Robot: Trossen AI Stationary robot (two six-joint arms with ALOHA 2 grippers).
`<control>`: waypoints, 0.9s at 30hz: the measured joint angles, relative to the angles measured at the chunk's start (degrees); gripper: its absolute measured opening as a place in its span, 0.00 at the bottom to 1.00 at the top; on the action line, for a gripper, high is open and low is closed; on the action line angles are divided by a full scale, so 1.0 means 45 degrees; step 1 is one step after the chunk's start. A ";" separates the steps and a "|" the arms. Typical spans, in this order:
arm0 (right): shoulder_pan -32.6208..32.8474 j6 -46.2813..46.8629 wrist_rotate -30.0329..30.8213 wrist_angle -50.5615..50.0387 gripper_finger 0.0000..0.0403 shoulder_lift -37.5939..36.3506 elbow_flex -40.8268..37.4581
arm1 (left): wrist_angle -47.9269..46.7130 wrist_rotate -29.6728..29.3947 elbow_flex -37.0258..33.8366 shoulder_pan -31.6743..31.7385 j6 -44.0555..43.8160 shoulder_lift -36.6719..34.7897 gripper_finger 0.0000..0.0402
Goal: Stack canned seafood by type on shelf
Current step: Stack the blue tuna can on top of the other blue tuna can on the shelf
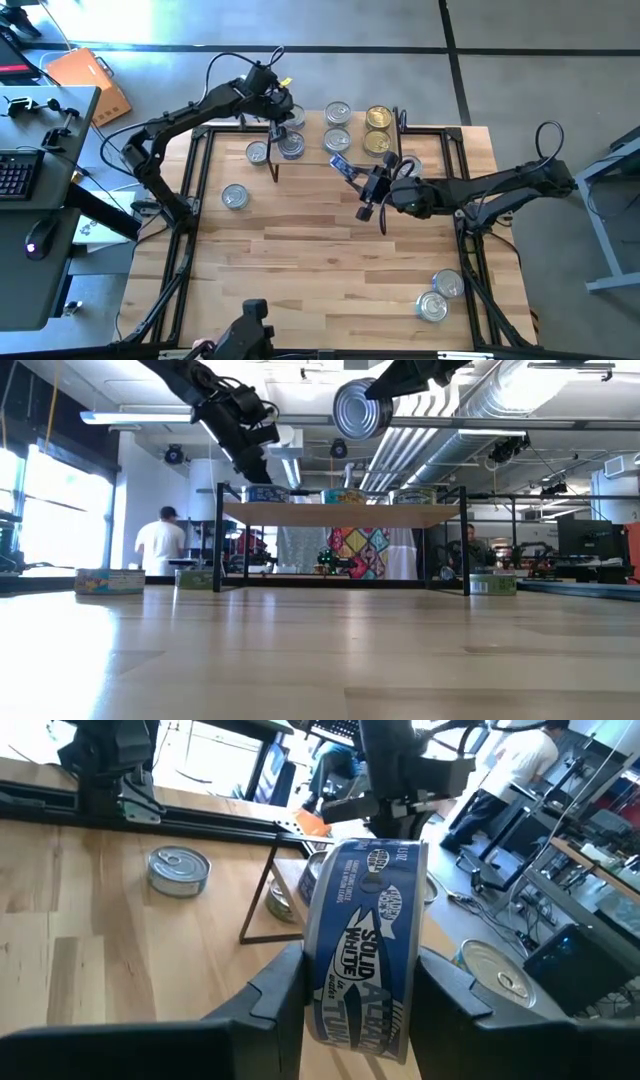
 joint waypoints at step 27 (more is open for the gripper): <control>-0.0753 -0.0606 -0.3233 0.0575 0.29 0.2924 0.0015 | 0.3123 -0.4994 -0.2443 -0.9496 0.3739 -0.2669 0.00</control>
